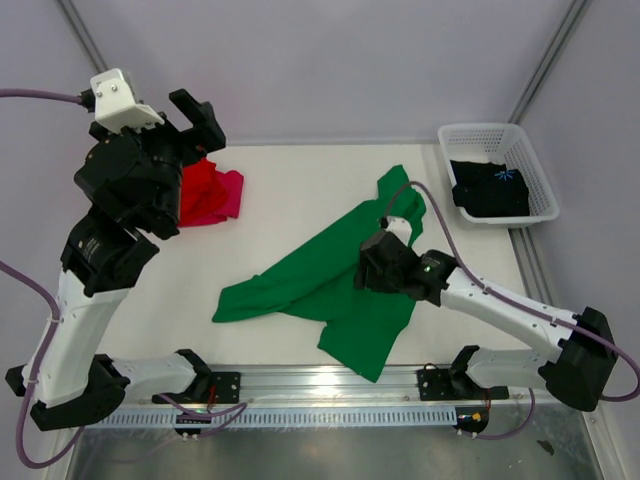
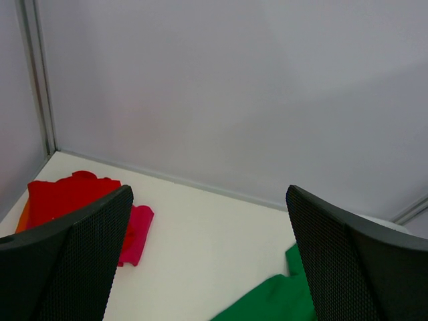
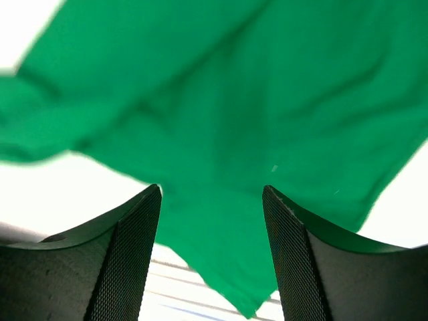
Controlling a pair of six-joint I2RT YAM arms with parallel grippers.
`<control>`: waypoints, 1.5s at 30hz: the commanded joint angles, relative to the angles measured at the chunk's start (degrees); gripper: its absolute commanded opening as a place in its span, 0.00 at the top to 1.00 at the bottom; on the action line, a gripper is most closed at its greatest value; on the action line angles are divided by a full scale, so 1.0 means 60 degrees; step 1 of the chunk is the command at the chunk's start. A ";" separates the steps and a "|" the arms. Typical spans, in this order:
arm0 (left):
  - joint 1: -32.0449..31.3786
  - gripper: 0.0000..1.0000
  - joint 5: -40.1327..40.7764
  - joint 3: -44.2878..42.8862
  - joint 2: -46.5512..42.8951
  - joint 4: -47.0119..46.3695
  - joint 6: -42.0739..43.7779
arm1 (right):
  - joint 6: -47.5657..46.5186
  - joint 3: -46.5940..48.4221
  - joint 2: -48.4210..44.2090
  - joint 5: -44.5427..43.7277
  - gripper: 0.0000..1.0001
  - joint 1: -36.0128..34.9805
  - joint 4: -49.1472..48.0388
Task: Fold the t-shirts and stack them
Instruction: Flatten out the tshirt
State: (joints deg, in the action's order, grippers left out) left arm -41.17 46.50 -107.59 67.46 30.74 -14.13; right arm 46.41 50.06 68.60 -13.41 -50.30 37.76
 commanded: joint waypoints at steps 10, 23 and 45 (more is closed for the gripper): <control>0.0006 0.01 0.0145 -0.0144 -0.0301 0.0150 -0.0281 | 0.0924 0.0870 0.0841 -0.2571 0.33 0.3402 -0.0415; 0.0006 0.01 0.0409 -0.0013 -0.0506 0.0238 -0.0223 | -0.0587 0.1807 0.3212 0.0461 0.33 0.4429 -0.3317; 0.0006 0.01 0.1141 0.0514 -0.0989 -0.0069 0.0099 | -0.0748 0.3288 0.5400 0.1327 0.33 0.4429 -0.2381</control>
State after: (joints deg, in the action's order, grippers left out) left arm -41.17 51.92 -105.62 62.50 32.40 -14.09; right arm 42.15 68.60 102.78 -5.76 -23.77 20.97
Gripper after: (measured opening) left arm 0.992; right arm 0.667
